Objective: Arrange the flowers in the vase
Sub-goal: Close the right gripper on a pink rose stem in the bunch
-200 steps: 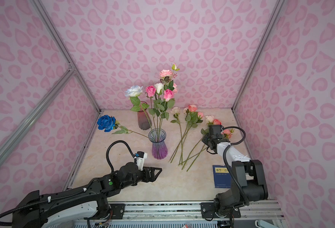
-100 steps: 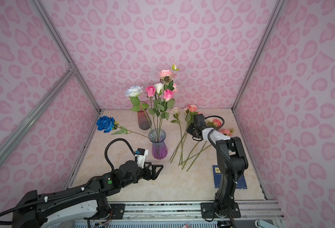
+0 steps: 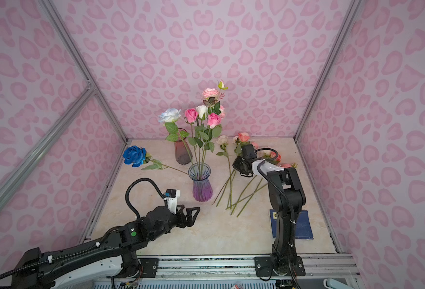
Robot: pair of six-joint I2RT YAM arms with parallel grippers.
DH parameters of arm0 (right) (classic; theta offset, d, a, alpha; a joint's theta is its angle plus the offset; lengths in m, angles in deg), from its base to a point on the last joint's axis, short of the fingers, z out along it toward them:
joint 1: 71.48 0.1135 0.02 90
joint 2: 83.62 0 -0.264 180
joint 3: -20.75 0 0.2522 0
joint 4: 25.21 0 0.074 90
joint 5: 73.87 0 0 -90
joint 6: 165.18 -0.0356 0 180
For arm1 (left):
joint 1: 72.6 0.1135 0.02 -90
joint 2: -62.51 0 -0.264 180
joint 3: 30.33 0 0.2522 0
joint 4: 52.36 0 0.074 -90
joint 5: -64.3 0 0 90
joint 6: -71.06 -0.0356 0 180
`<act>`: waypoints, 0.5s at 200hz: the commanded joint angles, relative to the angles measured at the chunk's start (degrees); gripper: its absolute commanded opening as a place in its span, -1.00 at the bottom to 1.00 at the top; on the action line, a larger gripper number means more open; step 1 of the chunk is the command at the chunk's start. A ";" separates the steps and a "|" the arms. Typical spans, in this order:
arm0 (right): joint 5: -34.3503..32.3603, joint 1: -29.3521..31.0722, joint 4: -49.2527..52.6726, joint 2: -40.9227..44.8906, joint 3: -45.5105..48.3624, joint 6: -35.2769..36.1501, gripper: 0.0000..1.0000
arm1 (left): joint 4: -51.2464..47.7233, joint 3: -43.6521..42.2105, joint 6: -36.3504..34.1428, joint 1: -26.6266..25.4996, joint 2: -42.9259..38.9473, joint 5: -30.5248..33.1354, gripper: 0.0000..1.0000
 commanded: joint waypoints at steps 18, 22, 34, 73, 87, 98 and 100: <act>0.34 0.14 1.05 -1.72 -1.31 0.39 -0.69 | 0.27 0.86 -0.31 0.07 0.74 0.65 0.95; 0.42 0.14 1.29 -2.03 -1.54 0.43 -0.71 | 0.27 0.72 -0.29 0.07 0.71 0.71 0.95; 0.52 0.07 1.51 -2.59 -1.78 0.43 -0.75 | 0.23 0.53 -0.23 0.13 0.43 0.98 0.95; 0.69 0.07 1.62 -2.94 -1.92 0.69 -0.89 | -0.39 0.29 -0.40 0.12 -0.60 1.64 0.95; 0.81 0.06 1.53 -2.46 -1.65 0.87 -0.96 | -0.57 0.21 -0.44 0.12 -0.83 1.62 0.95; 0.45 0.03 1.54 -1.66 -1.20 0.95 -0.99 | -0.42 0.06 -0.34 0.09 -0.99 1.78 0.95; 0.36 0.06 1.57 -1.59 -1.15 0.95 -0.99 | -0.44 0.01 -0.34 0.10 -0.93 1.78 0.95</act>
